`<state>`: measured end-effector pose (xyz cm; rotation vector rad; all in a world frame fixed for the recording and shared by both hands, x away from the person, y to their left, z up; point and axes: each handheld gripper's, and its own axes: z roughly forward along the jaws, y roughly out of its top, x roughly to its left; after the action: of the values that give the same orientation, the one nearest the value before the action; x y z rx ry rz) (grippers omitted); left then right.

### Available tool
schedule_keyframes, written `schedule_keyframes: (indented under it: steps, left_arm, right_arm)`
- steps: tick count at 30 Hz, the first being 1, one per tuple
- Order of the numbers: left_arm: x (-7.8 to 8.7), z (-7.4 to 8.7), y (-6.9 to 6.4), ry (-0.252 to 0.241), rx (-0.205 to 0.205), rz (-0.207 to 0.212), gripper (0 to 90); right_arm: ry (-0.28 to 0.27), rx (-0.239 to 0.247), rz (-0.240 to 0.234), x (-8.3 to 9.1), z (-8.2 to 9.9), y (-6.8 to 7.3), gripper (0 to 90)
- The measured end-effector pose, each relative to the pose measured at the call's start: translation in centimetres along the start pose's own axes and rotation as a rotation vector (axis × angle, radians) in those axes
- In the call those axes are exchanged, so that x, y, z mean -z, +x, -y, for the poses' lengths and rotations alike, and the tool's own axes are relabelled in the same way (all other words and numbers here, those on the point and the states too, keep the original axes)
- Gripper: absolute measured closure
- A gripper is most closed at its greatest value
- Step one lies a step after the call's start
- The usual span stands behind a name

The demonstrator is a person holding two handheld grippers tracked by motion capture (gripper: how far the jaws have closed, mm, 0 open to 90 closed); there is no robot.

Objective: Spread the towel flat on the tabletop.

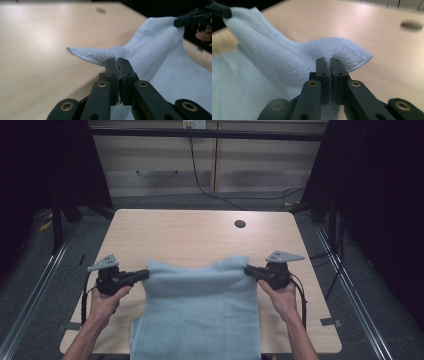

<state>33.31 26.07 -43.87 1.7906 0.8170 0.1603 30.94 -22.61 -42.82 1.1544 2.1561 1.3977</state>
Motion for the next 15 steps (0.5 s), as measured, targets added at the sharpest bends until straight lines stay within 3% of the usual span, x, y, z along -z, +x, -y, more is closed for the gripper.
schedule_keyframes:
  steps: [1, 2, 4, 5, 6, 7, 9, 10, 11, 12, 13, 14, 15]
  left_arm:
    - [0.1, -1.8, 0.2, -0.027, -0.013, -0.011, 87.6]
    - [0.1, -1.8, 0.2, -0.027, -0.013, -0.011, 87.5]
    - [-0.4, -4.5, 1.4, -0.077, -0.006, -0.042, 87.4]
    - [-0.4, -4.5, 1.4, -0.077, -0.006, -0.042, 87.3]
    - [-1.3, -5.9, 2.6, -0.094, 0.016, -0.059, 87.1]
    - [-1.3, -5.9, 2.6, -0.094, 0.016, -0.059, 86.8]
    - [-2.5, -6.8, 3.9, -0.091, 0.031, -0.113, 83.2]
    - [-3.1, -7.0, 4.7, -0.080, 0.055, -0.130, 76.8]
    - [-4.0, -6.6, 6.1, -0.056, 0.123, -0.190, 71.1]
    - [-4.0, -6.6, 6.1, -0.056, 0.123, -0.190, 69.7]
    - [-4.2, -6.1, 6.6, -0.030, 0.139, -0.203, 65.4]
    - [-4.2, -5.1, 6.7, -0.009, 0.146, -0.194, 64.4]
    - [-4.2, -5.1, 6.7, -0.009, 0.146, -0.194, 64.5]
  right_arm:
    - [-0.011, 0.005, 0.007, 0.2, -1.0, -0.1, 86.5]
    - [-0.011, 0.005, 0.007, 0.2, -1.0, -0.1, 86.5]
    - [-0.040, 0.011, 0.019, -0.2, -3.5, -0.9, 86.4]
    - [-0.040, 0.011, 0.019, -0.2, -3.5, -0.9, 86.4]
    - [-0.047, 0.013, 0.042, -1.0, -5.0, -1.7, 86.0]
    - [-0.051, 0.006, 0.058, -1.5, -5.7, -2.1, 85.0]
    - [-0.053, -0.006, 0.098, -2.8, -6.8, -3.2, 78.9]
    - [-0.035, -0.014, 0.126, -3.6, -7.1, -3.8, 71.3]
    - [-0.014, -0.030, 0.153, -4.4, -7.2, -4.3, 62.6]
    - [-0.014, -0.030, 0.153, -4.4, -7.2, -4.3, 62.6]
    - [0.017, -0.084, 0.180, -5.4, -6.7, -5.1, 54.1]
    - [0.022, -0.109, 0.171, -5.6, -6.2, -5.2, 53.4]
    - [0.022, -0.109, 0.171, -5.6, -6.2, -5.2, 53.4]
